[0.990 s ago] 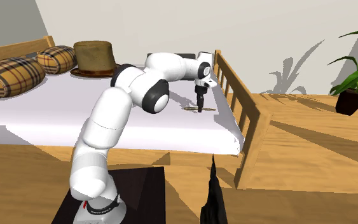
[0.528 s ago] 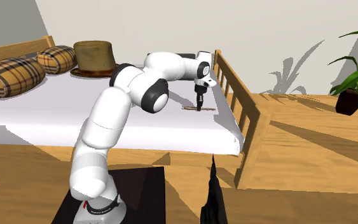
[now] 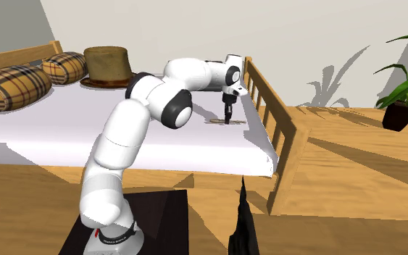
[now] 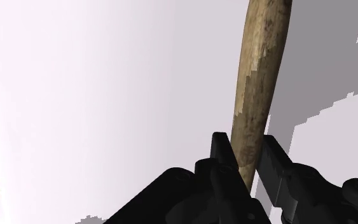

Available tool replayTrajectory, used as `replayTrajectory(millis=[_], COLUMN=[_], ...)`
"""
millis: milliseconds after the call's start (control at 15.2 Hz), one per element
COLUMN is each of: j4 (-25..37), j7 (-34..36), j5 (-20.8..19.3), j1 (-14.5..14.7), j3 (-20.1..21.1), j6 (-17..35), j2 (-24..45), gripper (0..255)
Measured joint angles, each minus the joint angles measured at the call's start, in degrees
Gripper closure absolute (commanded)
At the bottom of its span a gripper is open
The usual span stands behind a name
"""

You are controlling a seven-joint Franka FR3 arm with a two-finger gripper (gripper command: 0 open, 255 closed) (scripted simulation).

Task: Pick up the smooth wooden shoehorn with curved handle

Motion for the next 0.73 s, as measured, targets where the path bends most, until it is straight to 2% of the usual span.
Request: replayTrajectory(millis=[726], j4=[8.5], j7=[-0.7], j5=[0.2], j1=[1.5], j3=[0.2], j6=[-8.1], j2=[0.1], gripper=[255])
